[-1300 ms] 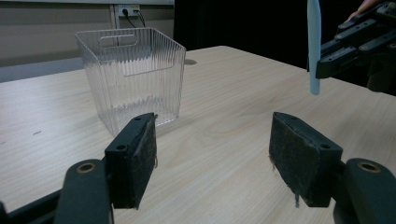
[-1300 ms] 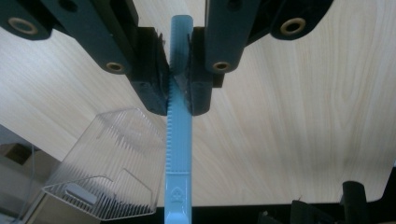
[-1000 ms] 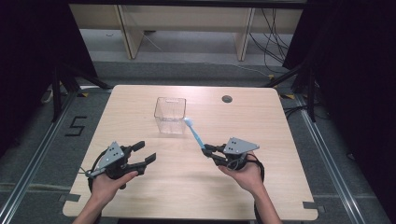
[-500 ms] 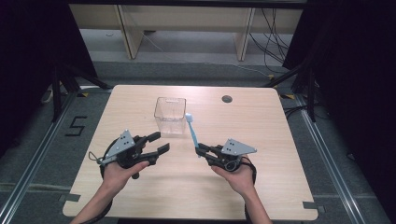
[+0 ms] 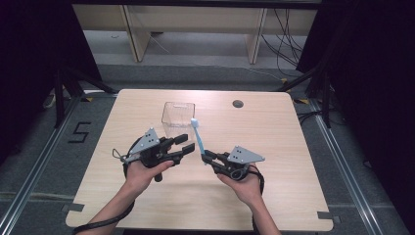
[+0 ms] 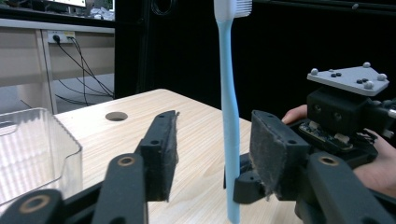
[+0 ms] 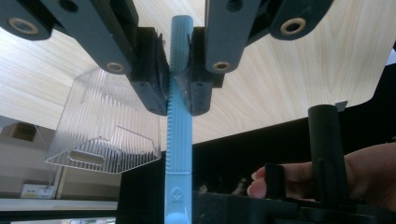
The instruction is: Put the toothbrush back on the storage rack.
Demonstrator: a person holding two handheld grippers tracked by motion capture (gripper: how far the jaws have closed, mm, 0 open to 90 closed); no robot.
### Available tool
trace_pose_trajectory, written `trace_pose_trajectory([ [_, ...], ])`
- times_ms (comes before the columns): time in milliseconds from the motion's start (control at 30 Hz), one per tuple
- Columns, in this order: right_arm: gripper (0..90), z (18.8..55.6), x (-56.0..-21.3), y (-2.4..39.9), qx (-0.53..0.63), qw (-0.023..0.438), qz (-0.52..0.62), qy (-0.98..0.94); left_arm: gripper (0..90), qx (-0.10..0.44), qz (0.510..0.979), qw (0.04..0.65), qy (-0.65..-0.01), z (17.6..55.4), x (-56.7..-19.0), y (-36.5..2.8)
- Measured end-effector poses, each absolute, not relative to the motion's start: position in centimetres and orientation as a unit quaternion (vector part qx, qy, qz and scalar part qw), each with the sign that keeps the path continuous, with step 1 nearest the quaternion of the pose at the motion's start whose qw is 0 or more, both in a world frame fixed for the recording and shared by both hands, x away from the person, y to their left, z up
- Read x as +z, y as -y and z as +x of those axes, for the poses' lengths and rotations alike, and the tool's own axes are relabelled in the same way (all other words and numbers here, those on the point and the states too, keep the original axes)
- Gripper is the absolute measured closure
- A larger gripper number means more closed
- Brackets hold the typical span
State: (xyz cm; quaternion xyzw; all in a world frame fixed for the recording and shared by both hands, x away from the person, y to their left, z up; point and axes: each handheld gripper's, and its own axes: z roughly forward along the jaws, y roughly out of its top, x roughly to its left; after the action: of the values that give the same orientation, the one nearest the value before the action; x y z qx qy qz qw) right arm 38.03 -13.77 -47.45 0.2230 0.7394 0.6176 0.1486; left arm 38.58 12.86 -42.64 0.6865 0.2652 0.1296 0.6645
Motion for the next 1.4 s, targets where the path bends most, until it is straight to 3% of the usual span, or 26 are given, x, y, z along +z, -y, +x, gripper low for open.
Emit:
trace_pose_trajectory([
  [33,78.9,38.0,-47.5,13.5,0.624,0.137,0.227,-0.735,54.4,0.128,0.687,0.665,-0.264,38.6,-42.6,-12.6],
  [133,78.9,38.2,-47.4,13.3,0.626,0.166,0.213,-0.731,55.8,0.124,0.684,0.670,-0.262,38.7,-42.3,-12.0],
  [267,78.9,37.8,-47.3,13.1,0.621,0.143,0.229,-0.736,61.7,0.123,0.683,0.672,-0.259,38.8,-42.1,-11.8],
  [300,78.9,38.1,-47.3,13.0,0.626,0.169,0.219,-0.729,64.0,0.122,0.684,0.671,-0.258,38.8,-42.0,-11.6],
  [533,79.0,37.8,-47.1,12.8,0.618,0.151,0.232,-0.736,76.1,0.124,0.679,0.676,-0.260,38.9,-41.8,-11.3],
  [767,79.1,37.7,-47.1,12.4,0.607,0.195,0.222,-0.738,81.4,0.129,0.675,0.677,-0.264,39.0,-41.9,-10.9],
  [933,79.1,37.4,-47.1,12.2,0.599,0.185,0.237,-0.743,83.1,0.132,0.678,0.675,-0.260,39.0,-41.8,-10.7],
  [1100,79.1,37.5,-47.0,12.1,0.591,0.209,0.239,-0.741,83.4,0.135,0.680,0.673,-0.258,39.0,-41.7,-10.5],
  [1400,78.4,37.4,-46.8,11.8,0.583,0.214,0.239,-0.746,84.8,0.138,0.681,0.672,-0.254,39.1,-41.7,-10.7],
])
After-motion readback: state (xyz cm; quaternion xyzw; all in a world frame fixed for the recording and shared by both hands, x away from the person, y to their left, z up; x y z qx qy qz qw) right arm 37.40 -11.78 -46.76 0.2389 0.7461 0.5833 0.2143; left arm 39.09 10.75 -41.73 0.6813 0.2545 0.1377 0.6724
